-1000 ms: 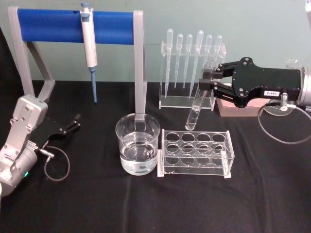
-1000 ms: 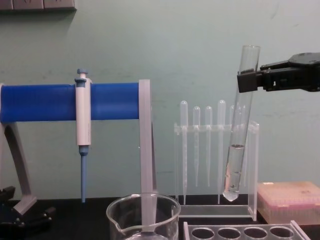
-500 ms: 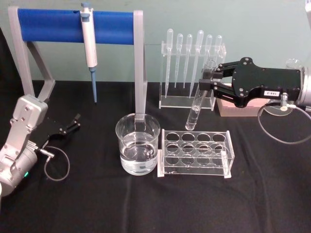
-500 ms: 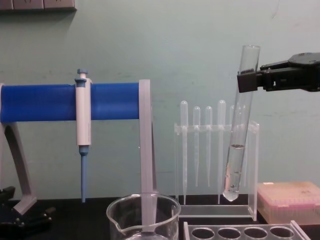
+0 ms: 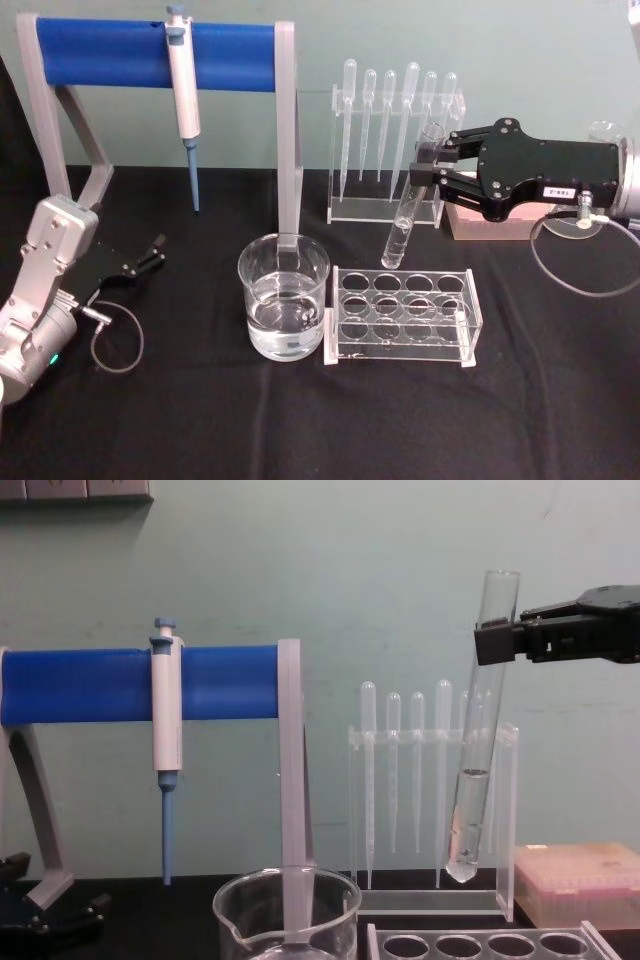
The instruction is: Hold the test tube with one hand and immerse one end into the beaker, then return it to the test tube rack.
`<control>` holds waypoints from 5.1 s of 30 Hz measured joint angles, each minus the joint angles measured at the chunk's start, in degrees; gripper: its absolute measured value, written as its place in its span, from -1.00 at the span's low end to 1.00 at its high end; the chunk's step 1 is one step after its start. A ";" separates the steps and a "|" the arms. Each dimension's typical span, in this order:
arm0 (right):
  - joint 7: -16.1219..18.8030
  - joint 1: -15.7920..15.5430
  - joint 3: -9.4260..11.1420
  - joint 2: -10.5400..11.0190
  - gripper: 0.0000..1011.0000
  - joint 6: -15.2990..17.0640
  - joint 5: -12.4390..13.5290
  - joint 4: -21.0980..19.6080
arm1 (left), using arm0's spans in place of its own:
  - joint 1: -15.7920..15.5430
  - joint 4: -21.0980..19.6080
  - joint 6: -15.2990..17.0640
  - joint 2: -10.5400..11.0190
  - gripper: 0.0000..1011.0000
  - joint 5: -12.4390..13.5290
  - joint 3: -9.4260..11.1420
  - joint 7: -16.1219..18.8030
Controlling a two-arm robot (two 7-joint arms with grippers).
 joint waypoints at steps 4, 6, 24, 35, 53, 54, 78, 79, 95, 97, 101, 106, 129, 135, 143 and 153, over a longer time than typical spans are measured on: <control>0.00 0.02 -0.10 0.04 -0.54 -0.04 0.00 0.00 | 0.00 0.00 0.00 0.00 0.98 0.00 0.00 0.00; 0.01 0.34 -0.55 0.07 -0.53 -0.52 -0.07 -0.02 | 0.00 0.00 0.00 0.00 0.98 0.00 0.00 0.00; 2.67 9.90 -6.61 -7.33 -0.53 -3.13 -2.01 4.26 | 0.00 0.00 0.00 0.00 0.98 0.00 0.00 0.00; 2.45 10.56 -10.89 -11.38 -0.53 -6.37 -3.65 8.50 | 0.00 0.00 0.00 0.00 0.98 0.00 0.00 0.00; -0.87 6.96 -13.93 -13.94 -0.53 -8.66 -8.56 12.23 | 0.00 0.00 0.00 0.00 0.98 0.01 0.00 0.00; -0.98 6.76 -13.93 -14.27 -0.54 -8.53 -8.56 12.67 | 0.00 0.00 0.00 0.00 0.98 0.00 0.00 0.00; -0.66 5.89 -13.70 -16.94 -0.53 -7.37 -9.13 18.34 | 0.00 0.00 0.00 0.00 0.98 0.00 0.00 0.00; -0.64 5.90 -13.73 -16.98 -0.54 -7.32 -9.19 18.41 | 0.00 0.00 0.00 0.00 0.98 0.00 0.00 0.00; -0.68 5.76 -14.05 -17.27 -0.53 -6.71 -10.39 18.61 | 0.00 0.00 0.00 0.00 0.98 0.00 0.00 0.00; -0.68 5.66 -14.00 -17.33 -0.53 -6.68 -10.37 18.63 | 0.00 0.00 0.00 0.00 0.98 0.00 0.00 0.00; -0.79 5.25 -13.61 -17.33 -0.54 -6.36 -9.85 18.55 | 0.00 0.00 0.00 0.00 0.98 0.00 0.00 0.00; -0.78 5.29 -13.65 -17.32 -0.53 -6.37 -9.87 18.53 | 0.00 0.00 0.00 0.00 0.98 0.00 0.00 0.00; -0.74 5.47 -13.79 -17.28 -0.54 -6.56 -9.99 18.50 | 0.00 0.00 0.00 0.00 0.98 0.00 0.00 0.00; -0.74 5.49 -13.80 -17.28 -0.53 -6.59 -10.00 18.51 | 0.00 0.00 0.00 0.00 0.98 0.00 0.00 0.00; -0.72 5.49 -13.80 -17.28 -0.53 -6.60 -10.00 18.51 | 0.00 0.00 0.00 0.00 0.98 0.00 0.00 0.00; -0.72 5.49 -13.80 -17.28 -0.54 -6.60 -10.00 18.51 | 0.00 0.00 0.00 0.00 0.98 0.00 0.00 0.00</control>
